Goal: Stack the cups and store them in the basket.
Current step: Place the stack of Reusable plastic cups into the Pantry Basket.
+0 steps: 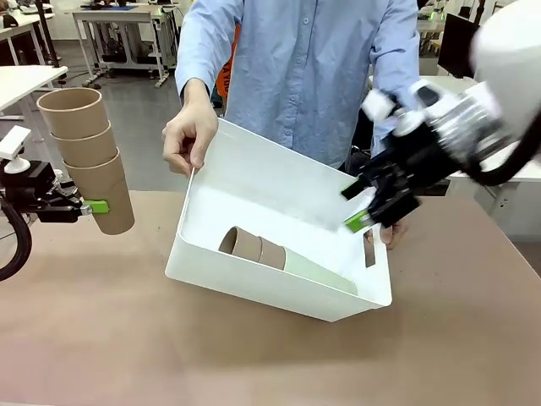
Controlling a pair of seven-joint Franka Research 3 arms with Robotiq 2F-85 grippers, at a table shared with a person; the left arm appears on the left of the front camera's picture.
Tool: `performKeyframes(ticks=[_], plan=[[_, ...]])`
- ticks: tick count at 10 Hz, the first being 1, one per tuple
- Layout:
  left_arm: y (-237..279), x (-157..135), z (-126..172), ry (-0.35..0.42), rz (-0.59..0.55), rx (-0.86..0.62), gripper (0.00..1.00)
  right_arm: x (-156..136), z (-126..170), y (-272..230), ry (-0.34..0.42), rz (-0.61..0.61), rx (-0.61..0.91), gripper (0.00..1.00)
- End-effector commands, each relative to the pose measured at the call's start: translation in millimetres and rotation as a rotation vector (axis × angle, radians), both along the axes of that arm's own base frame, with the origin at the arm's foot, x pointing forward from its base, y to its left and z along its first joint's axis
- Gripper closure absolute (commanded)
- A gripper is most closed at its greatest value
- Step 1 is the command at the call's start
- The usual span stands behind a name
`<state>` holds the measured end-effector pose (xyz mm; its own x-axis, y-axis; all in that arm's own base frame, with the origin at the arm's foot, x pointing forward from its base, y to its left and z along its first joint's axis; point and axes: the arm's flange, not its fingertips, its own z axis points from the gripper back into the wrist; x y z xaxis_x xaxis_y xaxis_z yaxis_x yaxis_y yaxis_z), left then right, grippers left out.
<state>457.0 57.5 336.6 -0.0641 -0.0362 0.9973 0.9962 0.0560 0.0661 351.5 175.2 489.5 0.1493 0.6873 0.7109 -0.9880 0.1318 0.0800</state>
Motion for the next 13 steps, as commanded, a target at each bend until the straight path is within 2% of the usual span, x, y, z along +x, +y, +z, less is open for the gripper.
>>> performKeyframes(ticks=[1, 3, 6, 8, 9, 10, 11, 13], plan=[[0, -1, 5, -0.012, -0.005, -0.006, 0.15, -8, 30, -55, 0.021, -0.02, 0.051, 0.0], [0, -1, 5, -0.012, -0.005, -0.006, 0.15, -12, 52, -117, 0.036, -0.04, 0.157, 0.0], [0, -1, 5, -0.012, -0.005, -0.006, 0.15, -10, 57, -196, 0.012, -0.107, 0.25, 0.0], [0, -1, 5, -0.012, -0.005, -0.006, 0.15, -11, 61, -226, -0.007, -0.114, 0.256, 0.0], [0, -1, 5, -0.012, -0.005, -0.006, 0.15, -12, 64, -231, -0.03, -0.115, 0.242, 0.0], [0, -1, 5, -0.012, -0.005, -0.006, 0.15, -9, 67, -231, -0.147, -0.135, 0.227, 0.0], [0, -1, 5, -0.012, -0.005, -0.006, 0.15, -15, 60, -229, -0.006, -0.15, 0.268, 0.0], [0, -1, 5, -0.012, -0.005, -0.006, 0.15, -15, 60, -229, -0.006, -0.15, 0.268, 0.0]])
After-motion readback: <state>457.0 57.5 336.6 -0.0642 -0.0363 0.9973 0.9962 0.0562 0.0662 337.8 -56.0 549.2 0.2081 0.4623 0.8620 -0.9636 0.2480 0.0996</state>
